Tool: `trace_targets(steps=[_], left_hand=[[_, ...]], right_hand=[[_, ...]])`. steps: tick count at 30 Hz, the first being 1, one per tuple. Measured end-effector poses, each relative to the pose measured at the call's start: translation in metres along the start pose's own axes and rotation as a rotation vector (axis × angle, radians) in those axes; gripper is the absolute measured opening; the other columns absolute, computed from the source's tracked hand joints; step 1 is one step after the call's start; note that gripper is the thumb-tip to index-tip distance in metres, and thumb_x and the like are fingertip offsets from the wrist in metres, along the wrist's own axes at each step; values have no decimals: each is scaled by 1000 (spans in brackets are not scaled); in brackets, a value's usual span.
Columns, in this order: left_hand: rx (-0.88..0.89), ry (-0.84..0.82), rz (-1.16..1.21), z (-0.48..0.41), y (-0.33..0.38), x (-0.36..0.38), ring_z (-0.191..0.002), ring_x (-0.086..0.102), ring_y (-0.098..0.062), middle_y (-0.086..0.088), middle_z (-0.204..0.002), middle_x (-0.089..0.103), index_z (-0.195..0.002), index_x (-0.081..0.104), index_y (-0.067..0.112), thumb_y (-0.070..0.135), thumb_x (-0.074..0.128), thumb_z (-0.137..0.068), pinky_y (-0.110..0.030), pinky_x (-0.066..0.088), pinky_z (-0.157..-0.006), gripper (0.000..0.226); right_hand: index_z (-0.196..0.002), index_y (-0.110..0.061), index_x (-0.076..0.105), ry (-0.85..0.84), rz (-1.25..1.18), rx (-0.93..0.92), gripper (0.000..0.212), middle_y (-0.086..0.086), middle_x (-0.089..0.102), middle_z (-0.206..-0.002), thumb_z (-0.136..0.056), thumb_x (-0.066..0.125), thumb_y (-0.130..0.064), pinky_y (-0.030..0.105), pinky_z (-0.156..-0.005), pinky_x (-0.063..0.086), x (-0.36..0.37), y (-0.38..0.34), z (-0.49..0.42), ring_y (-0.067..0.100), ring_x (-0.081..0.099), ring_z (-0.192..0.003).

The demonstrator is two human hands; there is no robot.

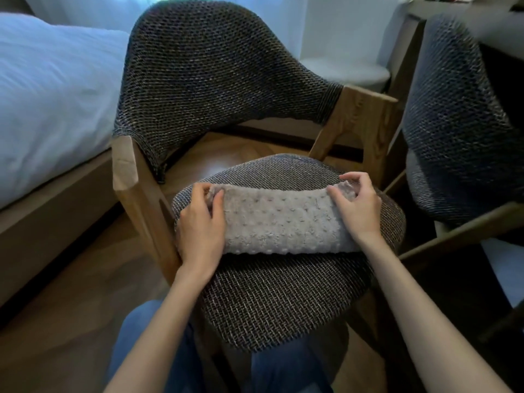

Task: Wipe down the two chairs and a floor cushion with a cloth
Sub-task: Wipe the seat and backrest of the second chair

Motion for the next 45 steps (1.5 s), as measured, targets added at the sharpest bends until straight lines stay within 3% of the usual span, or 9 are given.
trace_targets(steps=[6, 9, 15, 19, 22, 25, 29, 34, 45], left_hand=[[-104, -288, -225, -19, -7, 42, -110, 59, -33, -9, -119, 65, -137, 38, 14, 43, 39, -100, -43, 44, -84, 47], [-218, -357, -194, -2, -28, 48, -132, 39, -33, -10, -142, 47, -149, 25, 12, 49, 38, -98, -49, 30, -107, 64], [-283, -402, -252, 8, -47, 44, -132, 36, -40, -20, -142, 45, -148, 25, 4, 46, 41, -97, -48, 25, -109, 68], [-314, -392, -51, -1, -34, 49, -124, 47, -32, -12, -132, 55, -137, 42, 7, 34, 49, -97, -40, 32, -104, 49], [-162, -233, 110, -7, -15, 38, -113, 48, -14, -8, -133, 48, -135, 42, 8, 23, 53, -97, -16, 30, -89, 42], [-100, -160, 56, -11, -11, 31, -88, 49, -5, -3, -118, 43, -121, 51, 12, 17, 54, -96, -11, 29, -73, 26], [-188, -365, -68, -3, -29, 47, -122, 39, -28, -13, -127, 34, -116, 50, 4, 7, 53, -94, -22, 27, -98, 23], [-151, -354, -71, -3, -26, 45, -133, 31, -37, -18, -143, 22, -136, 39, 5, 0, 52, -92, -34, 24, -111, 46], [-257, -162, 276, 7, -36, 32, -101, 53, -13, -9, -132, 39, -124, 53, 11, 3, 53, -93, -27, 44, -95, 32]], right_hand=[[-119, -20, 54, -163, 314, 160, 31, 2, 66, -113, -92, 62, -35, 28, -75, 42, 32, 24, -10, 21, 59, -102], [-125, -12, 52, -137, 446, 122, 41, 9, 56, -126, -94, 54, -39, 38, -91, 41, 22, 25, -7, 27, 47, -119], [-126, 3, 53, -297, 746, 269, 69, 24, 45, -135, -93, 43, -57, 48, -104, 31, 20, 41, 10, 38, 37, -126], [-106, -7, 55, -342, 530, 211, 41, 15, 57, -116, -95, 49, -46, 41, -84, 42, 29, 25, 8, 30, 53, -103], [-101, -14, 42, -161, 333, 89, 27, 4, 60, -90, -95, 55, -37, 33, -62, 39, 10, 4, -6, 25, 57, -76], [-111, -18, 39, -39, 423, 19, 32, 6, 61, -92, -93, 56, -38, 32, -63, 35, -7, -3, -14, 28, 57, -77], [-130, -11, 35, -271, 582, 250, 56, 13, 60, -120, -94, 47, -52, 42, -79, 40, 4, 34, -5, 34, 58, -108], [-103, -7, 62, -400, 687, 276, 56, 12, 65, -106, -91, 47, -59, 39, -79, 44, 16, 42, -1, 32, 60, -98], [-102, -14, 54, -552, -135, 177, 19, 2, 63, -97, -90, 63, -27, 29, -71, 56, 97, -82, 10, 15, 64, -87]])
Point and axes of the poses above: each hand's wrist, its own z-axis away from the middle knuckle, its own x-axis out of the palm, y = z × x, the point moved 7 cm from there along -z, towards the middle knuckle
